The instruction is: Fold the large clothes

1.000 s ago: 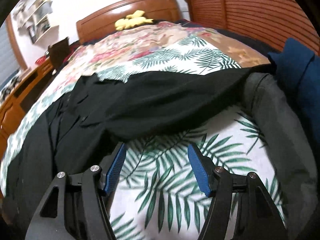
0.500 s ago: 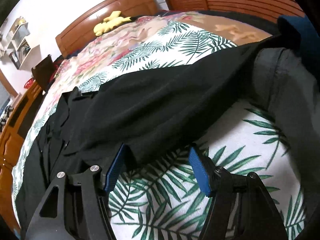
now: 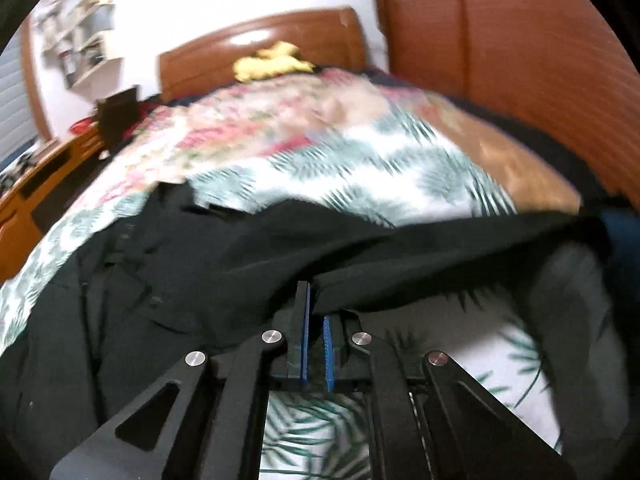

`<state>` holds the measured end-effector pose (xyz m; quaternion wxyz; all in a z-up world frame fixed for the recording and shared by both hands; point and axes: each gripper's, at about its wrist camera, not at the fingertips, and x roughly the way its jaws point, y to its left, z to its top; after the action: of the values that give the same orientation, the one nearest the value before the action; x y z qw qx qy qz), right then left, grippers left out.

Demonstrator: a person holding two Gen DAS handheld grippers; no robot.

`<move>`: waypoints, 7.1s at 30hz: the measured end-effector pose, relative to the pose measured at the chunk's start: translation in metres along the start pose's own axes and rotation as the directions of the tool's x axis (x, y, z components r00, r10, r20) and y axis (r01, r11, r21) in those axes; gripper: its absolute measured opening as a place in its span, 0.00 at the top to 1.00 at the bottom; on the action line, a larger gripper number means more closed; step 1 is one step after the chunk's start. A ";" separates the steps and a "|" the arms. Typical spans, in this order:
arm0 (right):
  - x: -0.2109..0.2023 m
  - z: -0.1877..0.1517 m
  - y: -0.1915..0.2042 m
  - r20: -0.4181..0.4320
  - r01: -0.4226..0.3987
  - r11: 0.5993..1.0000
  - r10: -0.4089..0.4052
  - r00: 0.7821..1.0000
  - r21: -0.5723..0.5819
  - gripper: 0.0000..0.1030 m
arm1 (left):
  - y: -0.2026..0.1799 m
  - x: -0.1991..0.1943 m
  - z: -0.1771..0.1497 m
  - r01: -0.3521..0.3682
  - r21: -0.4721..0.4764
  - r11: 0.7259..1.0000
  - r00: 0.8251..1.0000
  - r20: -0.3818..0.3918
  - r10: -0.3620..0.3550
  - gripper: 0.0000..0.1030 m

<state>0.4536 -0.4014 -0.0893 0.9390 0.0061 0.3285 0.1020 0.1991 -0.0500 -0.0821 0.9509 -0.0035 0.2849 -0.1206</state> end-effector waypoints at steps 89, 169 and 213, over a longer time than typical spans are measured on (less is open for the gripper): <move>-0.119 -0.102 0.181 -0.122 -0.299 0.895 0.273 0.954 -0.332 0.70 | 0.081 -0.053 -0.022 -0.127 -0.096 0.987 0.991 0.032 0.130 0.62; -0.111 -0.165 0.147 -0.098 -0.123 0.931 0.095 0.991 -0.343 0.54 | 0.055 -0.080 -0.020 -0.186 -0.033 0.982 0.983 0.000 0.186 0.93; -0.055 -0.108 0.230 -0.169 -0.286 0.903 0.243 0.955 -0.321 0.54 | 0.115 -0.083 -0.087 -0.211 -0.089 0.973 0.973 -0.118 0.200 0.63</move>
<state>0.3016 -0.1932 -0.1217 0.8807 -0.1188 0.3598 0.2844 0.1107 0.0866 -0.1189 0.9401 -0.0156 0.3406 -0.0069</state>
